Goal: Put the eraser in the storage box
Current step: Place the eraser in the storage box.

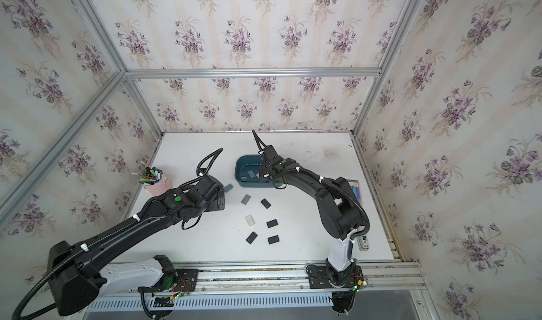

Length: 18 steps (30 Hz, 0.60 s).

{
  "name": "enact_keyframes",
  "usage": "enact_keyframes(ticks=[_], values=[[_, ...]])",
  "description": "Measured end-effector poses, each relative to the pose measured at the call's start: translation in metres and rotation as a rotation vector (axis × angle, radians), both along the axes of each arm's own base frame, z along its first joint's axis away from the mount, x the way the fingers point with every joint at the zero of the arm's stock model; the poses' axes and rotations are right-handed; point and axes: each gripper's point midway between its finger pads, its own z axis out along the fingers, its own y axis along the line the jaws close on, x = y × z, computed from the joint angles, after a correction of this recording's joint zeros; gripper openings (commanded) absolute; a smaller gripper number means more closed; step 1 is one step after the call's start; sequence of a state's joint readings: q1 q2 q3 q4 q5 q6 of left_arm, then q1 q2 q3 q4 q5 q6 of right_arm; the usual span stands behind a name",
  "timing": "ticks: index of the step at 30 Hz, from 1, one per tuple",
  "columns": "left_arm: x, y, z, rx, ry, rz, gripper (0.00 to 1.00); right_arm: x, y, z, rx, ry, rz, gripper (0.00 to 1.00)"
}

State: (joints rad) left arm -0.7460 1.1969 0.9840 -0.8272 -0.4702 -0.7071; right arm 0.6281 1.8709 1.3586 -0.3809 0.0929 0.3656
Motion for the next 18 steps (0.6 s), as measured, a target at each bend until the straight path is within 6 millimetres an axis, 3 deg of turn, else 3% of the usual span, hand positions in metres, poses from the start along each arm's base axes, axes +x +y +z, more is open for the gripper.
enact_keyframes(ticks=[11, 13, 18], values=[[-0.001, -0.001, -0.002, -0.002, 0.009, -0.002, 0.99, -0.002, 0.001, -0.003, -0.002, 0.021, 0.009, 0.54], [-0.001, -0.001, -0.003, 0.001, 0.012, -0.003, 0.99, -0.006, -0.002, 0.007, 0.008, 0.006, 0.008, 0.57], [0.0, 0.0, -0.017, 0.02, 0.042, 0.002, 0.99, -0.016, -0.012, 0.056, 0.072, -0.094, -0.006, 0.61]])
